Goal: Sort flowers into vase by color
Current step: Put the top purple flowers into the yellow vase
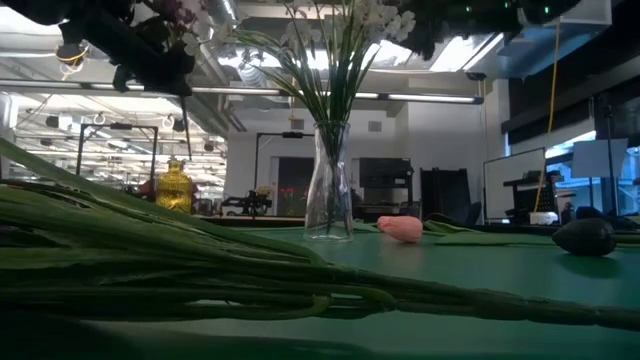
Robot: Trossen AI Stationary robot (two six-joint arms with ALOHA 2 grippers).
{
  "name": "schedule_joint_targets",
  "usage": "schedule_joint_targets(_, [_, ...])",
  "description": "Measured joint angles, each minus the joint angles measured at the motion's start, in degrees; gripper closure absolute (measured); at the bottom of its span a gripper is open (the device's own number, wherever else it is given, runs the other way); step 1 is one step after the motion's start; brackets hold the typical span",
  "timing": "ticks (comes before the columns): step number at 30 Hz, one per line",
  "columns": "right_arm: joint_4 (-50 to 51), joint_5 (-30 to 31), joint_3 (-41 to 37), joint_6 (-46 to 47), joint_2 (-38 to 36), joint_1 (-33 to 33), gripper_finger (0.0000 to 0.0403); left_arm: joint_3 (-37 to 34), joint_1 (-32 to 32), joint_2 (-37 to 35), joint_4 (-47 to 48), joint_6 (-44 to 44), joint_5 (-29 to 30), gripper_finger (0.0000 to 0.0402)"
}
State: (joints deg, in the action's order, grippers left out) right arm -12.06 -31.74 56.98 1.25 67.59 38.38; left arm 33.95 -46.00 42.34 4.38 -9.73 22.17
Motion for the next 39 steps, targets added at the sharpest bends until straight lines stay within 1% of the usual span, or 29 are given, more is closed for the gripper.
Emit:
schedule_joint_targets(3, [-3.43, -0.41, -2.92, 0.88, 0.00, 0.82, 0.0110, 0.00, -0.13, 0.03, 1.14, -0.23, 0.00, 0.0386])
schedule_joint_targets(7, [-4.65, -0.45, -4.30, -0.02, 0.00, 0.67, 0.0110, 1.34, -0.13, -0.08, 1.68, -0.42, 0.20, 0.0386])
schedule_joint_targets(13, [-4.60, -0.45, -4.32, -0.49, 0.02, 0.64, 0.0110, 7.20, 0.34, -0.08, 10.70, -1.77, 0.32, 0.0386])
schedule_joint_targets(18, [-4.46, -0.45, -4.32, -1.51, 0.04, 0.64, 0.0110, 11.24, 1.29, -0.08, 17.45, -2.14, 4.08, 0.0386])
schedule_joint_targets(21, [-4.43, -0.45, -4.32, -1.52, 0.04, 0.64, 0.0110, 11.18, 1.27, 0.18, 17.69, -2.13, 4.37, 0.0386])
schedule_joint_targets(28, [-4.13, -0.45, -4.32, -1.62, 0.07, 0.64, 0.0110, 8.56, 1.14, 1.69, 17.37, -2.17, 4.54, 0.0386])
schedule_joint_targets(34, [-4.02, -1.52, -4.32, -1.70, 1.52, 0.64, 0.0110, 7.56, 0.89, 4.65, 13.41, -2.22, 4.62, 0.0386])
schedule_joint_targets(39, [-3.85, -1.93, -4.32, -1.70, 3.83, 0.64, 0.0110, 7.56, 0.92, 5.43, 11.35, -2.19, 3.13, 0.0387])
